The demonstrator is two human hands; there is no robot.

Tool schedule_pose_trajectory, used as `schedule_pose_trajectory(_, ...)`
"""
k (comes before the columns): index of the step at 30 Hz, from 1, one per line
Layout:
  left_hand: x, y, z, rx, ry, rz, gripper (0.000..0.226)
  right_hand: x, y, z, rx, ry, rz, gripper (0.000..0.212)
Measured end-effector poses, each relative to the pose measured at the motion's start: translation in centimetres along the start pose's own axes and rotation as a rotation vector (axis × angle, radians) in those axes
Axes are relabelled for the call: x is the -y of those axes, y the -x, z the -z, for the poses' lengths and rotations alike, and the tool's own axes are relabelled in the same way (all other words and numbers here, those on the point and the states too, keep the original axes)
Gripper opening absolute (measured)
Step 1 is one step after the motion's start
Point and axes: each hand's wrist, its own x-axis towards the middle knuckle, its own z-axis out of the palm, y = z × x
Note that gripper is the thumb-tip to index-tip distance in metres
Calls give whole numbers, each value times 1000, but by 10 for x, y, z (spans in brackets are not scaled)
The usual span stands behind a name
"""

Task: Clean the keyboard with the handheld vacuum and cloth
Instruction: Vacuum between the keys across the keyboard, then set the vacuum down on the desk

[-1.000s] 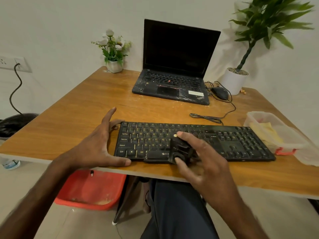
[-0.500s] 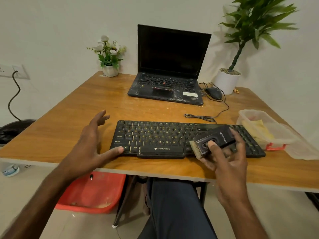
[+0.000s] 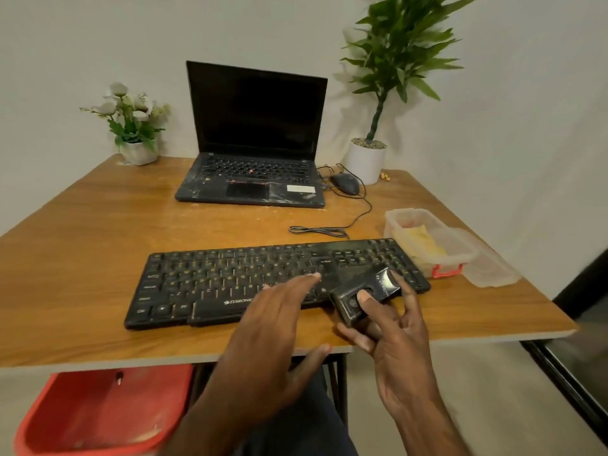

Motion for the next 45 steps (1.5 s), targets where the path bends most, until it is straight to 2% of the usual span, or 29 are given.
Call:
schedule_pose_trajectory(7,-22,-25,-40,115,-108,-124,78,21,-15,51,-146,146,119,56)
schedule_pose_trajectory(15,-55,-70,-87,151,-232,-253,61,46,-35,100,-394,829,358,46)
schedule_pose_trajectory(22,-45,-82,-95,106,-348,-332,51,40,-39,109,-459,1041,334,56)
schedule_pose_trajectory(25,-38,-80,-93,102,-368,-352,52,40,-39,110,-483,1205,294,63)
schedule_pose_trajectory(34,-6,-59,-63,105,-402,-295,54,35,-44,97,-491,1460,246,72)
schedule_pose_trajectory(45,-1,-52,-56,92,-393,-181,53,25,-38,72,-480,1609,216,70)
